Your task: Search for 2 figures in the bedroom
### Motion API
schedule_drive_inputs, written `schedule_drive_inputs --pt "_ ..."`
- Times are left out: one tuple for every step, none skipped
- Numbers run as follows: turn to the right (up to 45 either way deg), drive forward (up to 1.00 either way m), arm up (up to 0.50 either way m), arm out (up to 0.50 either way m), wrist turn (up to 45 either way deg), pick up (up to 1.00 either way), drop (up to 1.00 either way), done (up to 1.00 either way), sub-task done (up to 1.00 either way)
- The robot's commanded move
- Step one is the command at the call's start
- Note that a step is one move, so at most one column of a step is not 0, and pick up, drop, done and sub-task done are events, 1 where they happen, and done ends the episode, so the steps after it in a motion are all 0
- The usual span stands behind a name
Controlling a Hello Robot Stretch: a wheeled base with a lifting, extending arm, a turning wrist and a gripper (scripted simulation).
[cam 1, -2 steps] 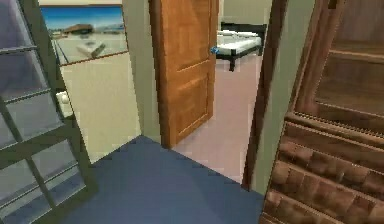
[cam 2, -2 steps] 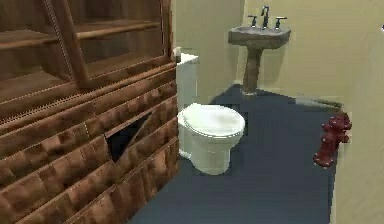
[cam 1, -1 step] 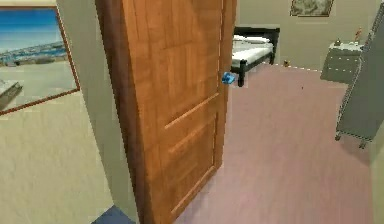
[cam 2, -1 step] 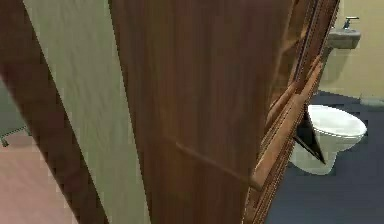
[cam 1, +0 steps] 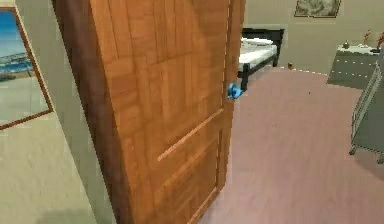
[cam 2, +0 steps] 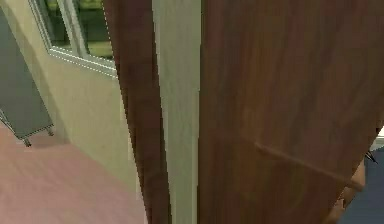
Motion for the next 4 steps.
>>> schedule_drive_inputs --pt "33.0 0.0 0.0 0.0 0.0 0.0 0.0 0.0 0.0" --pt "0.0 1.0 0.0 0.0 0.0 0.0 0.0 0.0 0.0" --pt "0.0 1.0 0.0 0.0 0.0 0.0 0.0 0.0 0.0" --pt "3.0 0.0 0.0 0.0 0.0 0.0 0.0 0.0 0.0"
